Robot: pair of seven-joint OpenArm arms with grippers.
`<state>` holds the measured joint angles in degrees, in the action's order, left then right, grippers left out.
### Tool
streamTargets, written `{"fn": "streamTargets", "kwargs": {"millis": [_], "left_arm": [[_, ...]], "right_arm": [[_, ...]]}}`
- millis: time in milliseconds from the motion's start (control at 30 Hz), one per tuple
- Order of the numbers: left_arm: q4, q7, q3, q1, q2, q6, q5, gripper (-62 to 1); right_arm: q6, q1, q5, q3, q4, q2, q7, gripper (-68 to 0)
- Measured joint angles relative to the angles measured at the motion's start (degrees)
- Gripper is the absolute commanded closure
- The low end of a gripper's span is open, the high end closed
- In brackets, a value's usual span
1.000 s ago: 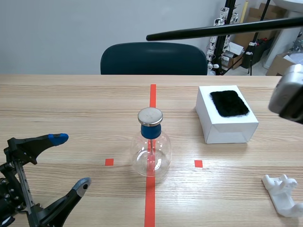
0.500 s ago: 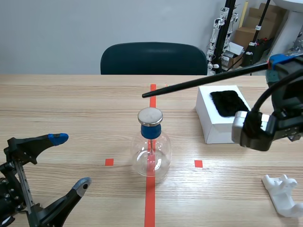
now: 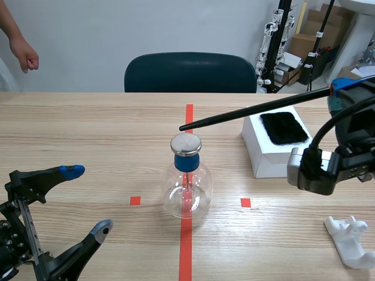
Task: Do the electroscope experiment. hold the rod still at the electroscope
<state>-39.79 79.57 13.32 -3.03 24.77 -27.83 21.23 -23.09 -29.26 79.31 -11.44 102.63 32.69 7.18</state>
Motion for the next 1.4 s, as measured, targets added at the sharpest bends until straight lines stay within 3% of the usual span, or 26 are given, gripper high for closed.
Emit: {"fn": "streamTargets", "kwargs": {"millis": [1400], "left_arm": [[0.00, 0.00, 0.00, 0.00, 0.00, 0.00, 0.00, -62.3]], "right_arm": [[0.00, 0.00, 0.87, 0.00, 0.00, 0.00, 0.00, -0.6]]}}
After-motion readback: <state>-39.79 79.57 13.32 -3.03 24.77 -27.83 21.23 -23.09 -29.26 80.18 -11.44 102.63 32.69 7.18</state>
